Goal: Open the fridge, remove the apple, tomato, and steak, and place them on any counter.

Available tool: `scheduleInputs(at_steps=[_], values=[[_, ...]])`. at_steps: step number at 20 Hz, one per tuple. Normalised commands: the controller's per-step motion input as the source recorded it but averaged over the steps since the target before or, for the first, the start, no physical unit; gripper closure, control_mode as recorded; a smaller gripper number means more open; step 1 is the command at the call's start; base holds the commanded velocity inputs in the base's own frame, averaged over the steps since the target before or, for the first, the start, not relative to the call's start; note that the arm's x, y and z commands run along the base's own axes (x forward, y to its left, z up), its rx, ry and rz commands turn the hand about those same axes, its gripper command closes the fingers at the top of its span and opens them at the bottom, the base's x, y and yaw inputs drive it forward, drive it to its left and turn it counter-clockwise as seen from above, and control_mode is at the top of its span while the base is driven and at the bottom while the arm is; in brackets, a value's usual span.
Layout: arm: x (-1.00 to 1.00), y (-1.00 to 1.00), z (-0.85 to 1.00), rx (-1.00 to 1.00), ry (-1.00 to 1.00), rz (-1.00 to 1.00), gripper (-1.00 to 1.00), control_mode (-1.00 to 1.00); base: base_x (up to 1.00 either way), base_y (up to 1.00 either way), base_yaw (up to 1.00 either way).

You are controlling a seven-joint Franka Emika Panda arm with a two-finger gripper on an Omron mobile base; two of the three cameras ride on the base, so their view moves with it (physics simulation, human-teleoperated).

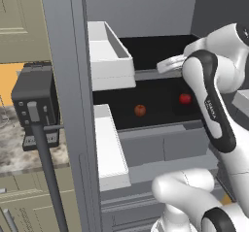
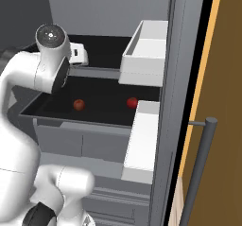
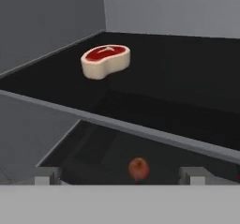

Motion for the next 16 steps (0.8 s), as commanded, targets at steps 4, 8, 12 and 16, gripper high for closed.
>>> scheduleInputs(at_steps=[4,8,12,16], values=[[0.34,0.49,0.01,0.06,0.10,0.00,-1.00,-1.00,0.00,0.00,0.00],[0.40,0.46,0.00,0.00,0.17,0.00,-1.00,-1.00,0.00,0.00,0.00],[0.47,0.38,0.08,0.00,0.12,0.00,-1.00,-1.00,0.00,0.00,0.00],[0.34,0.40,0.20,0.00,0.14,0.00,-1.00,-1.00,0.00,0.00,0.00]])
